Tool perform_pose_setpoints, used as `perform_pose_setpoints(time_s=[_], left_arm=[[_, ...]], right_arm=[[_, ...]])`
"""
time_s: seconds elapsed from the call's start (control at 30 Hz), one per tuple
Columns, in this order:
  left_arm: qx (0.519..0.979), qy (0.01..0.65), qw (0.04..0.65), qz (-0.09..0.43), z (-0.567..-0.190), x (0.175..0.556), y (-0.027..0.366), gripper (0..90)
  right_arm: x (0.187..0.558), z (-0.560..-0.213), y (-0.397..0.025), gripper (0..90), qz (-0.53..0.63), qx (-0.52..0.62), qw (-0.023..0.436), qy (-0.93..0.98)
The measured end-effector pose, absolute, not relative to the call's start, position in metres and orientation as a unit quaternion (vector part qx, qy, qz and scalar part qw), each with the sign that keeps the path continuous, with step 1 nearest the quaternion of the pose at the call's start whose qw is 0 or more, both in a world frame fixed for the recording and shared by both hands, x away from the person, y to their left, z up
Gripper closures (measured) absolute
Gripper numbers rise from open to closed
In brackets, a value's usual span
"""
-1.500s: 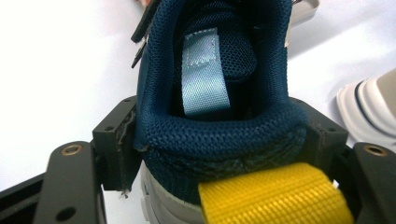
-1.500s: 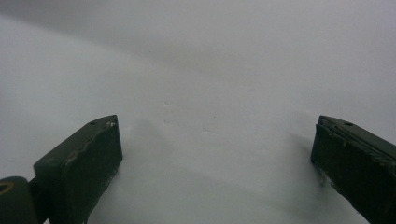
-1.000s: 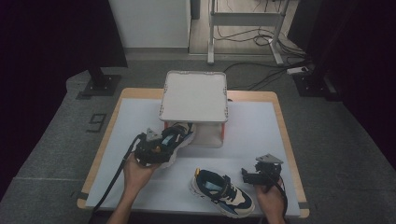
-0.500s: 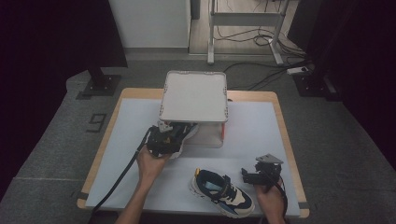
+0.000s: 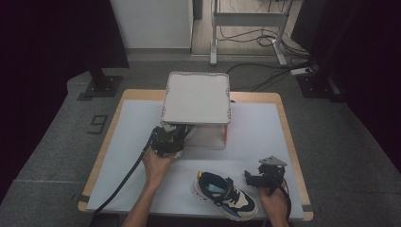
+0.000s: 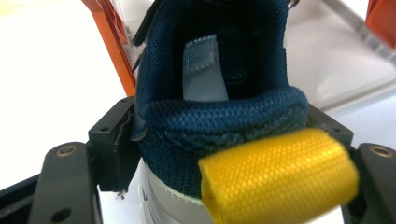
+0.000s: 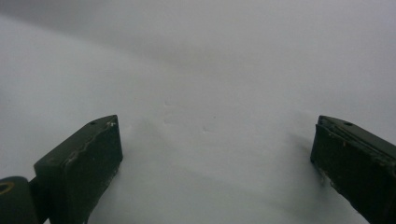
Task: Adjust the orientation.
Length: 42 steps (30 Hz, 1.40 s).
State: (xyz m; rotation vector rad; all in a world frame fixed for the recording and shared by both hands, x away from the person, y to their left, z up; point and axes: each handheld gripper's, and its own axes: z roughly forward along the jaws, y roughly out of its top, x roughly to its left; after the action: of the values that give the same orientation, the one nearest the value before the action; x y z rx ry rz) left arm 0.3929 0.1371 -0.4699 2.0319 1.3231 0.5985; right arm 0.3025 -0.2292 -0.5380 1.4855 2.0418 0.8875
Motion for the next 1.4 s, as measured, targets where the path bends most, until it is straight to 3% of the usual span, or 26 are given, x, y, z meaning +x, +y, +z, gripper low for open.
perform_pose_setpoints(time_s=[0.07, 0.2, 0.33, 0.5, 0.67, 0.8, 1.0, 1.4], left_arm=[[0.767, 0.509, 0.317, 0.228, -0.471, 0.394, 0.138, 22.1], [0.767, 0.510, 0.314, 0.230, -0.465, 0.392, 0.141, 8.0], [0.779, 0.491, 0.324, 0.216, -0.454, 0.384, 0.149, 6.7], [0.786, 0.472, 0.336, 0.214, -0.446, 0.371, 0.168, 15.2], [0.801, 0.449, 0.343, 0.199, -0.449, 0.366, 0.182, 31.0], [0.817, 0.432, 0.339, 0.177, -0.458, 0.367, 0.181, 45.8], [0.818, 0.419, 0.360, 0.159, -0.460, 0.368, 0.173, 56.2], [0.800, 0.428, 0.369, 0.201, -0.471, 0.386, 0.153, 57.7]], right_arm=[[0.302, -0.538, -0.229, 1.6, 0.323, 0.540, 0.231, 0.743], [0.302, -0.538, -0.229, 1.6, 0.323, 0.540, 0.230, 0.743], [0.302, -0.538, -0.229, 1.7, 0.323, 0.540, 0.231, 0.742], [0.302, -0.538, -0.229, 1.7, 0.323, 0.540, 0.231, 0.743], [0.302, -0.538, -0.229, 1.7, 0.323, 0.540, 0.231, 0.743], [0.302, -0.538, -0.229, 1.7, 0.323, 0.540, 0.231, 0.743], [0.302, -0.538, -0.229, 1.7, 0.323, 0.540, 0.230, 0.743], [0.302, -0.538, -0.229, 1.7, 0.323, 0.540, 0.231, 0.743]])
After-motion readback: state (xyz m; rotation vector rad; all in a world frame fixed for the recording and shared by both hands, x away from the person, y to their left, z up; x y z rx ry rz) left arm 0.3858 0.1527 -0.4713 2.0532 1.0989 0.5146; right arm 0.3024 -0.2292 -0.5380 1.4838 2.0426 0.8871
